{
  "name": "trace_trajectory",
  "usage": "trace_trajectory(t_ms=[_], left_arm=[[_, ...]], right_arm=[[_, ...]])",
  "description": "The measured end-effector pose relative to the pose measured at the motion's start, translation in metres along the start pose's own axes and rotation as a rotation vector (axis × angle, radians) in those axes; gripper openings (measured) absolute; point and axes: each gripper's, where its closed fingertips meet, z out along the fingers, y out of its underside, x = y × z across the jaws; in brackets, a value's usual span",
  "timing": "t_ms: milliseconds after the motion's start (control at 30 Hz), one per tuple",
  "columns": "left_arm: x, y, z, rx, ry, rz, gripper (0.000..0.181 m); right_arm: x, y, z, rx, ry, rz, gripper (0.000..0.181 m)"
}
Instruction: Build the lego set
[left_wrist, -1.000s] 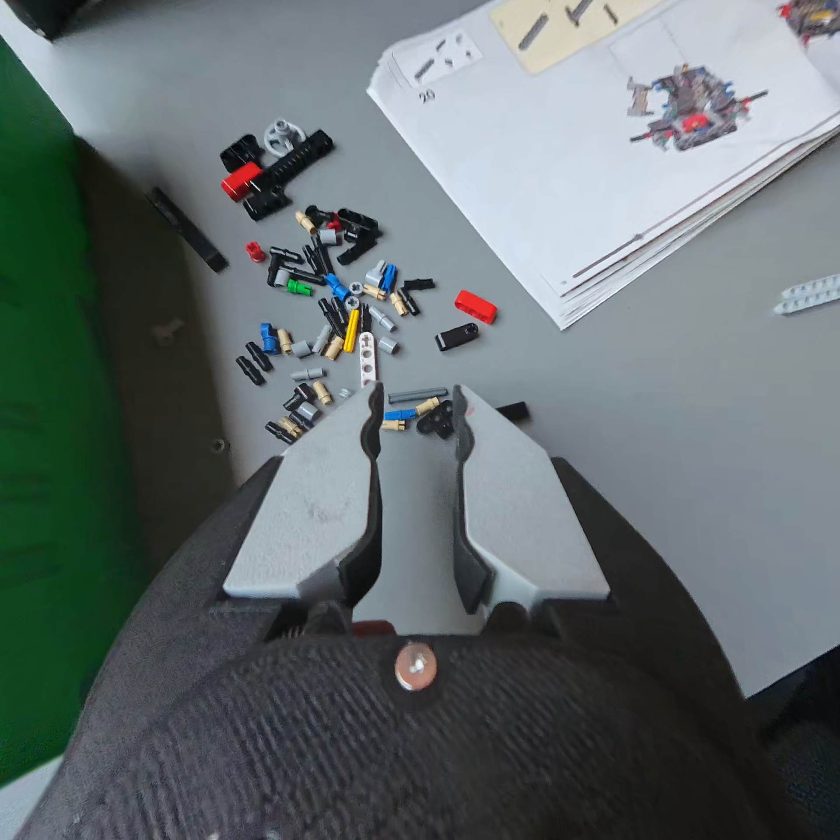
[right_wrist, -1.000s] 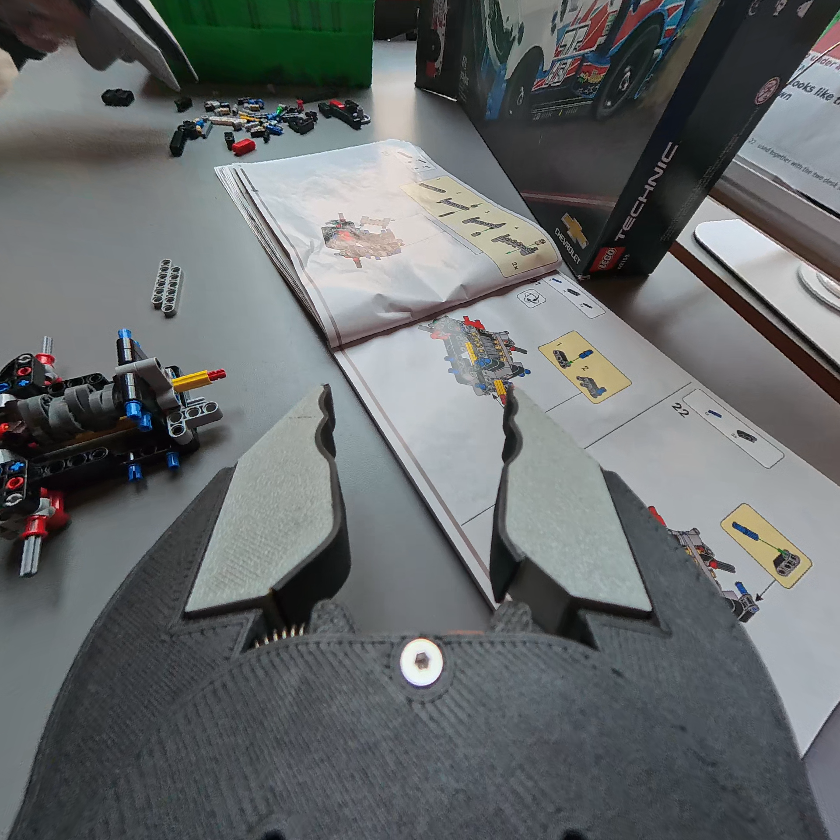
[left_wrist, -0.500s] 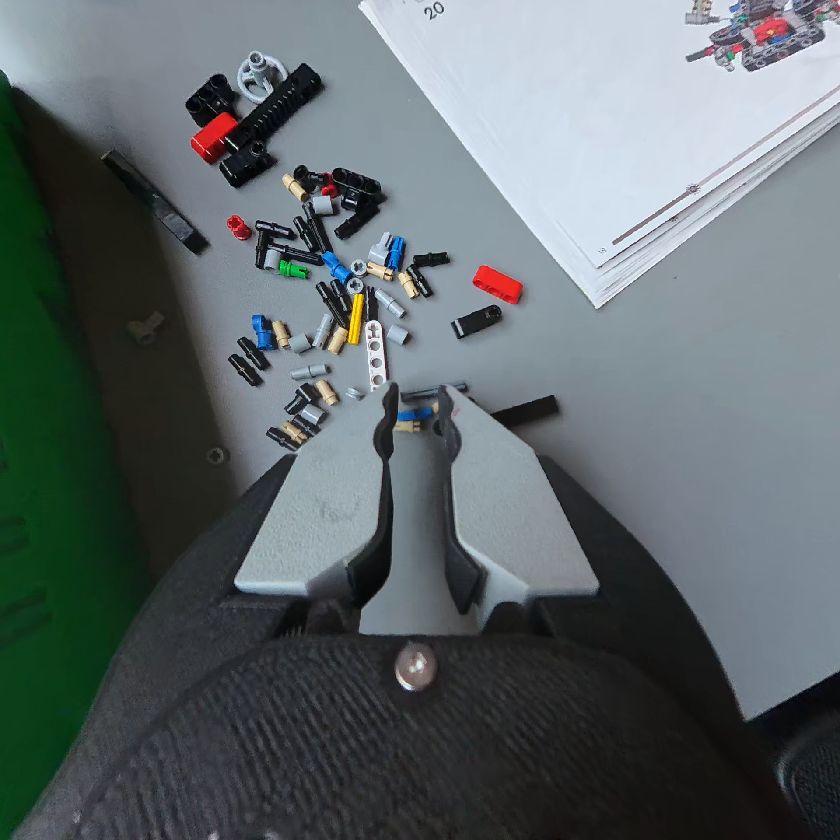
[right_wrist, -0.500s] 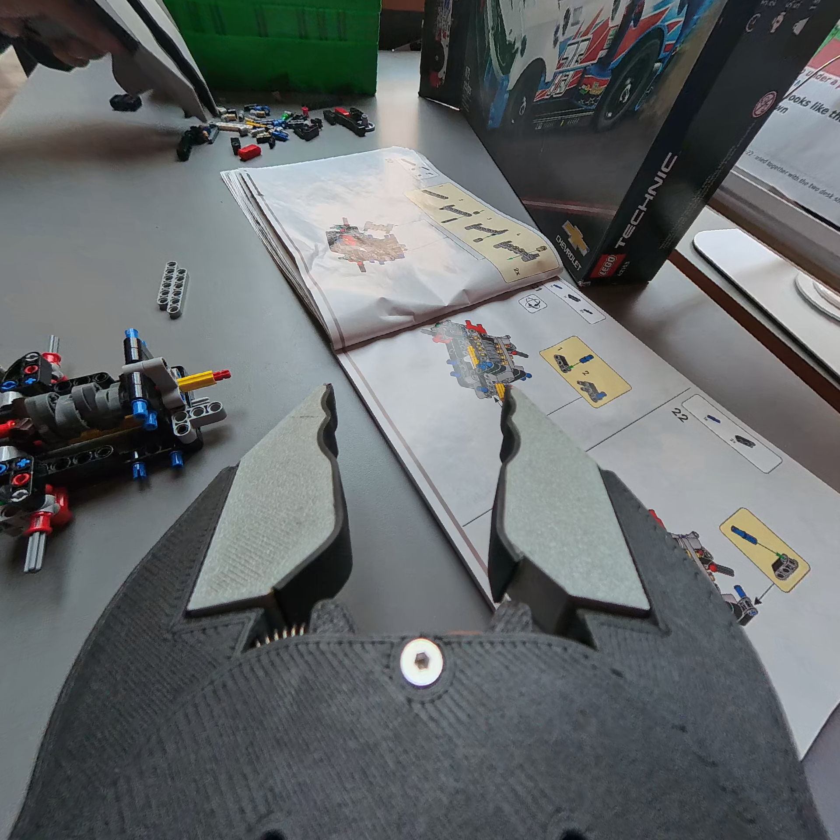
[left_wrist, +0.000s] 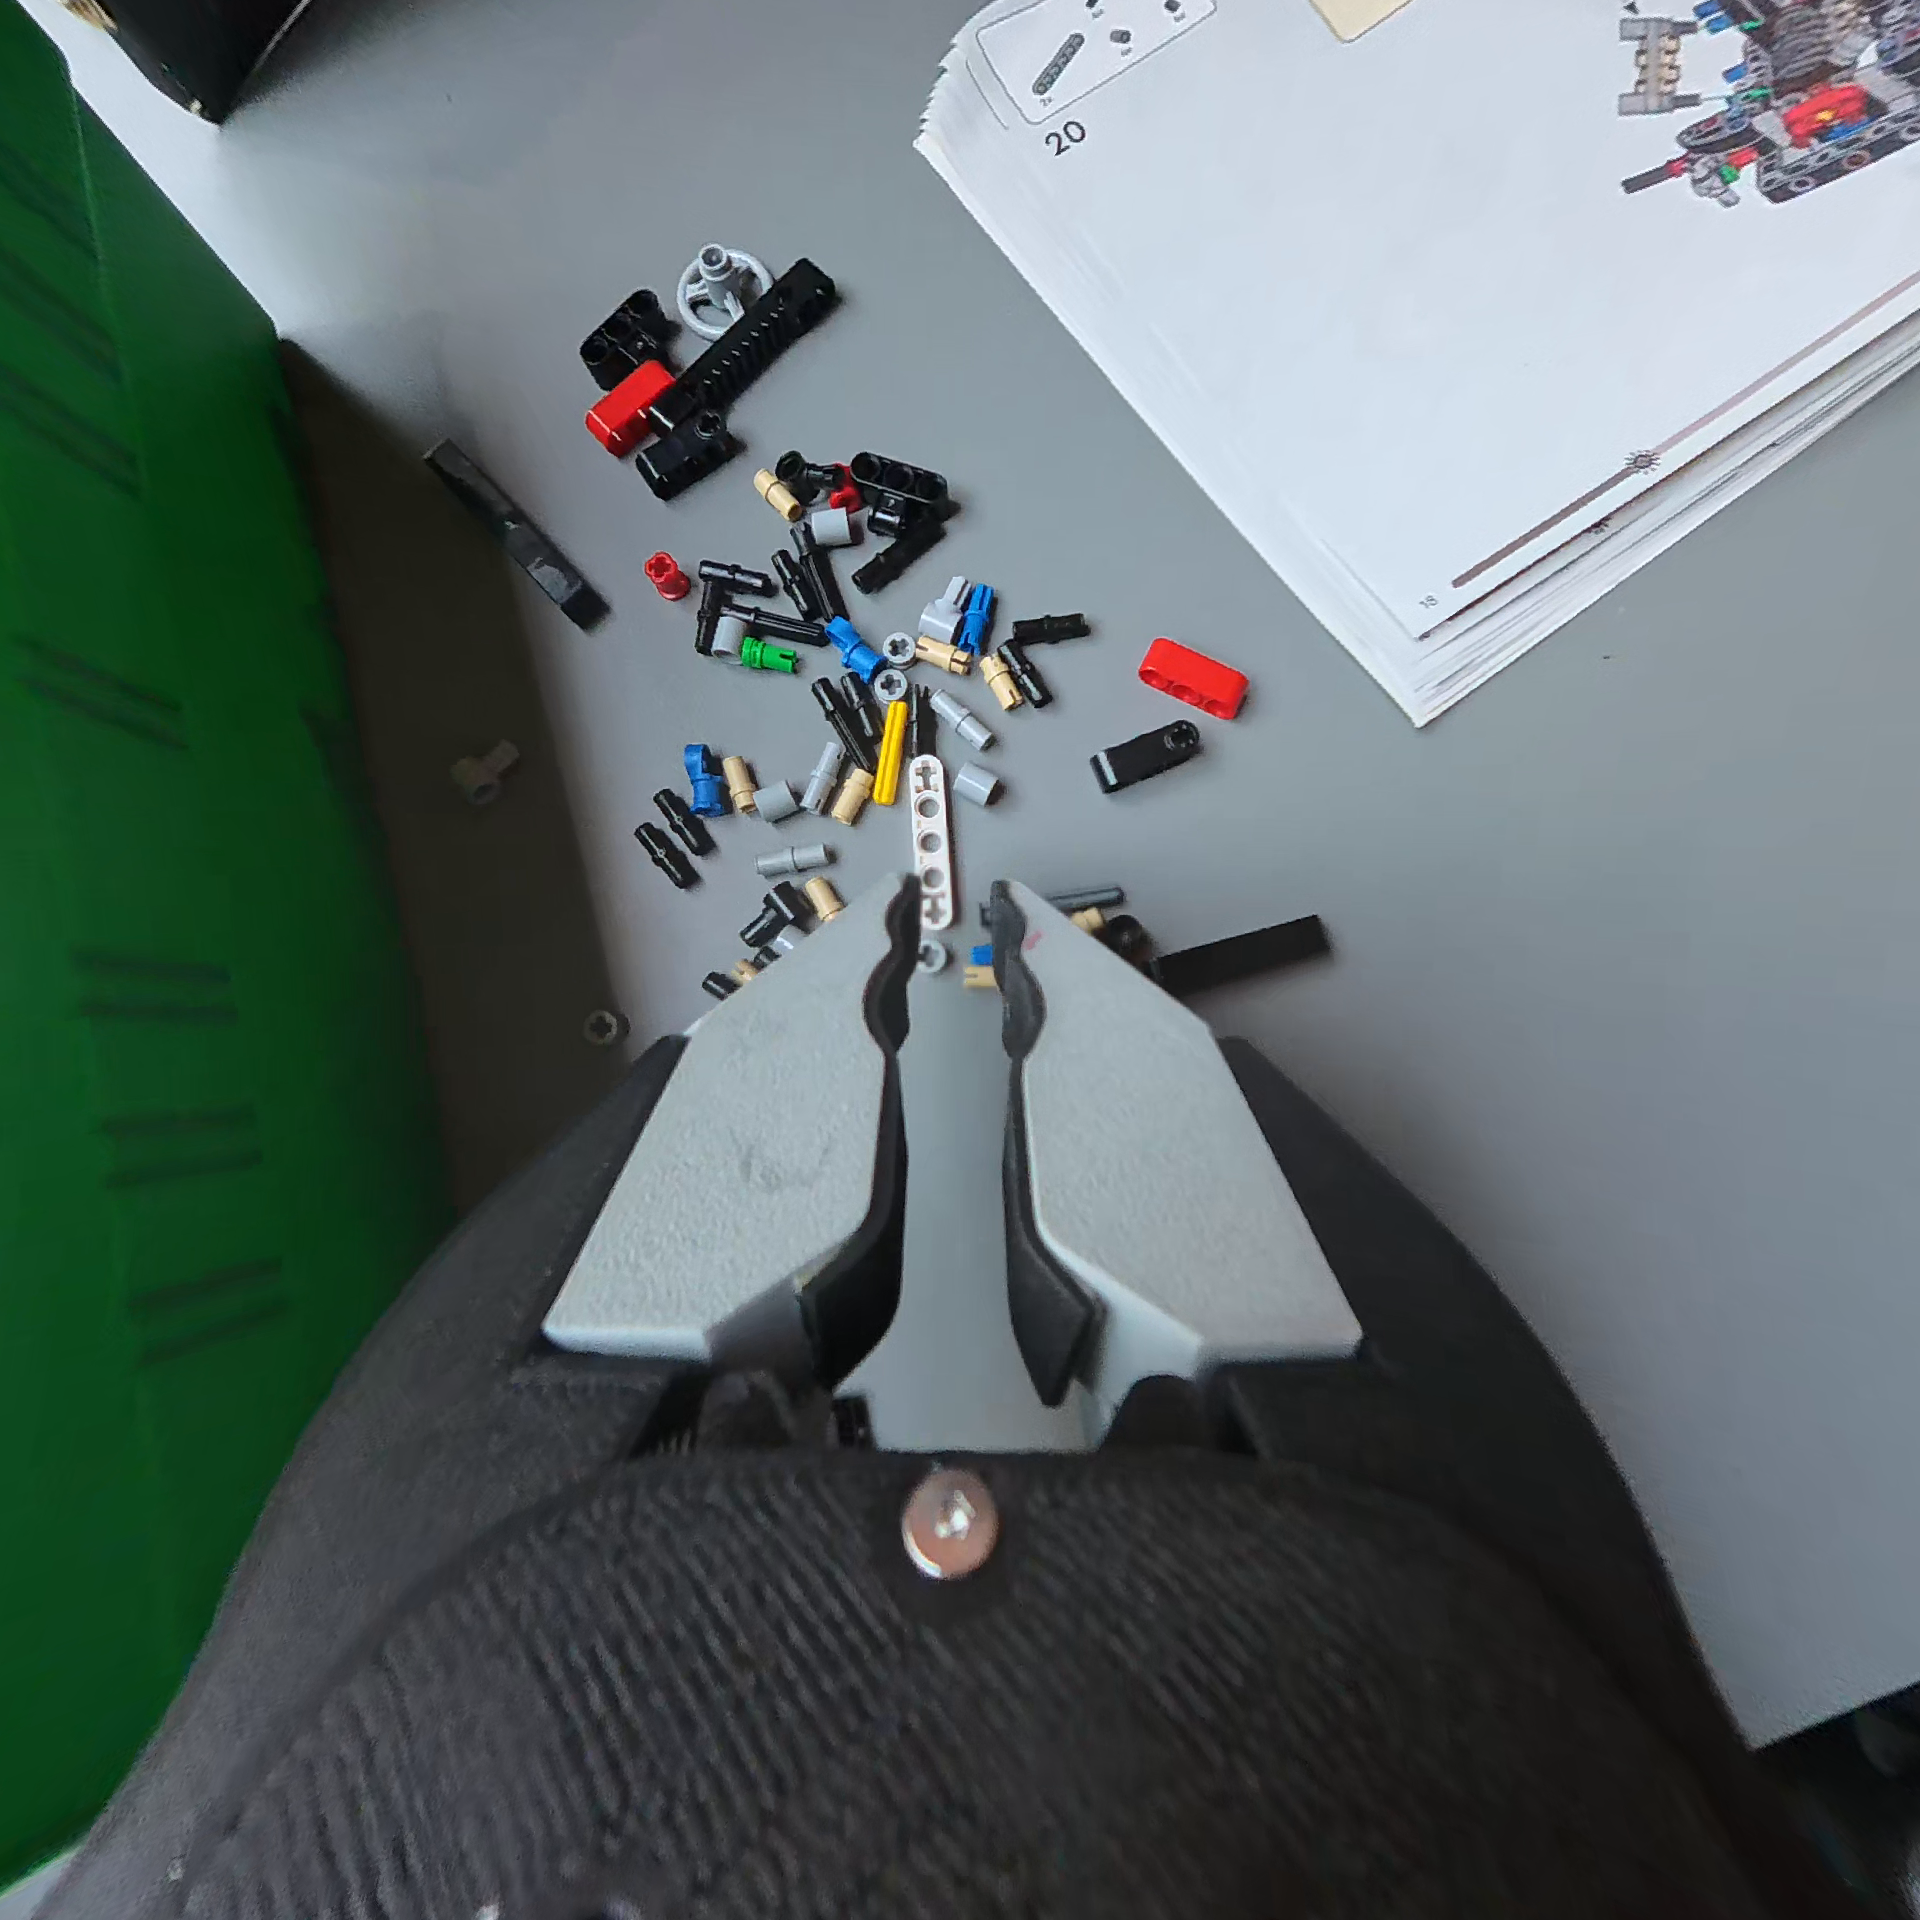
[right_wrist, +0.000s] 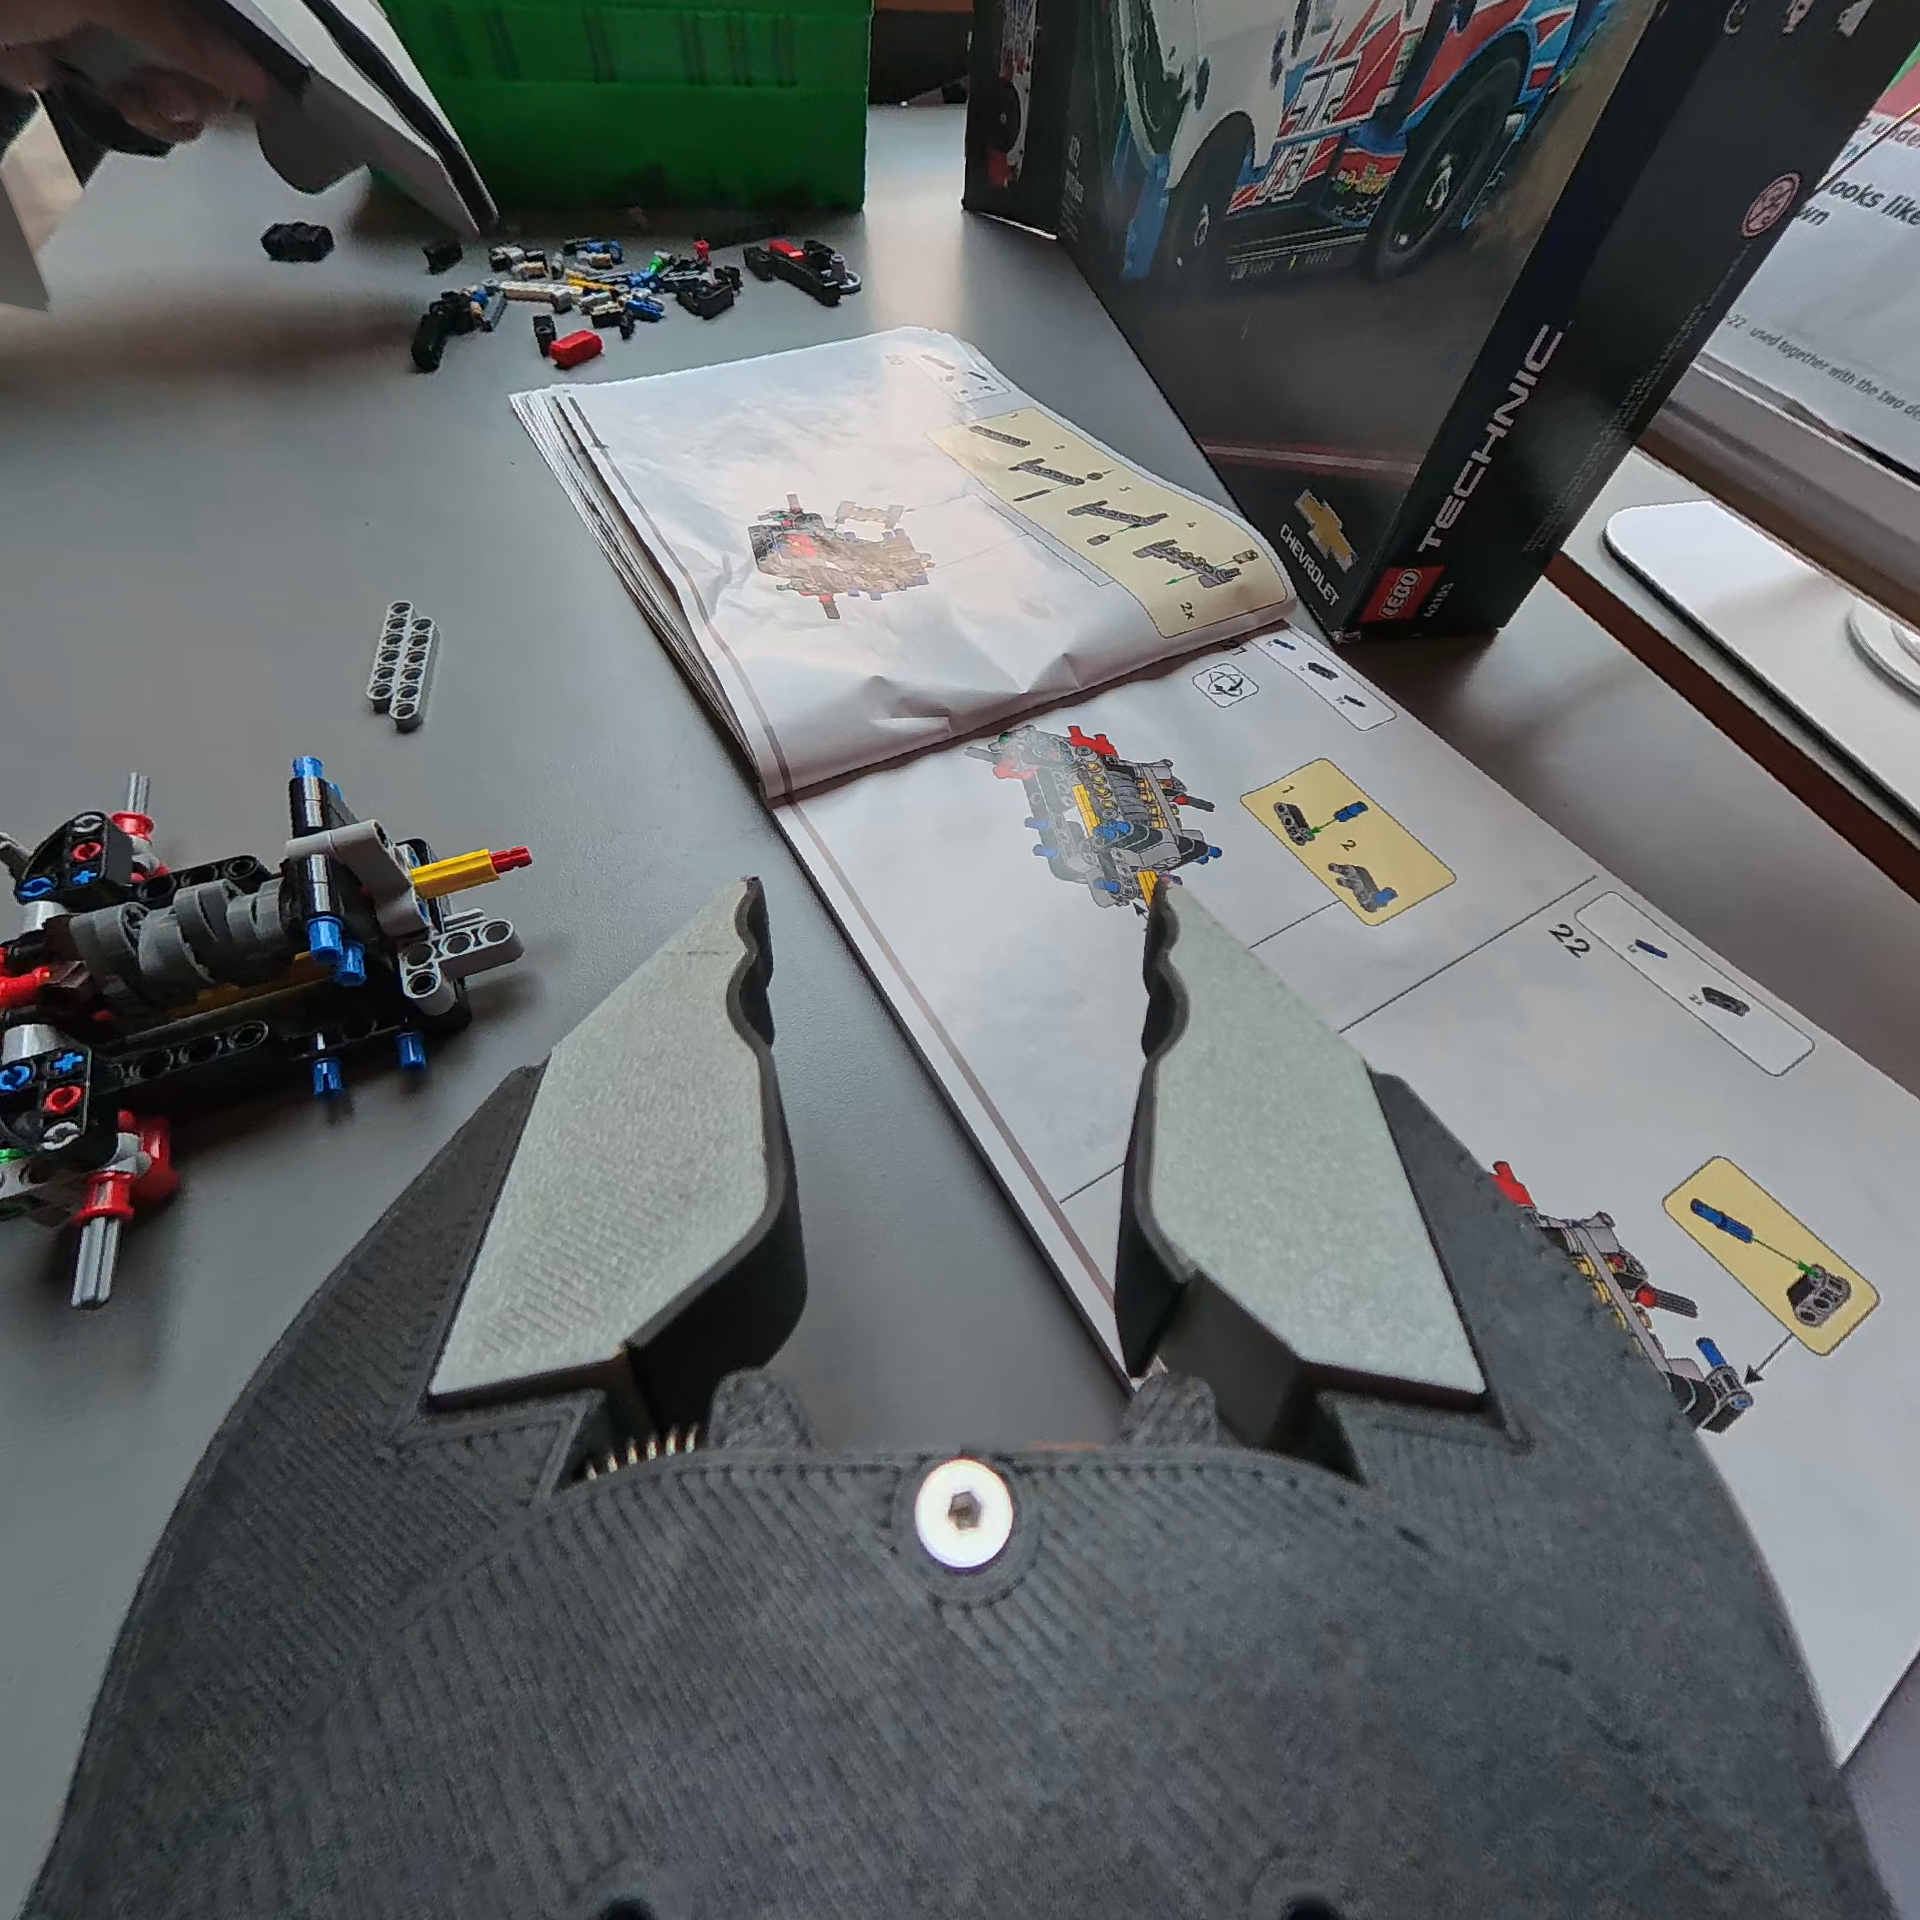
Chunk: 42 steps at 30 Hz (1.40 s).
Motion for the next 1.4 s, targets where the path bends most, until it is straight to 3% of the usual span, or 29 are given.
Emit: trace_trajectory(t_ms=[567,900,1400], left_arm=[[-0.038,0.024,-0.062,0.051,-0.148,-0.144,0.009],[-0.006,0.017,-0.05,0.069,-0.085,-0.108,0.009],[0.056,-0.019,-0.029,0.096,0.046,-0.042,0.009]], right_arm=[[-0.001,0.0,0.0,0.0,-0.003,-0.008,0.067],[-0.001,0.002,0.001,-0.014,0.001,-0.015,0.067],[-0.006,0.004,0.003,-0.034,0.008,-0.066,0.067]])
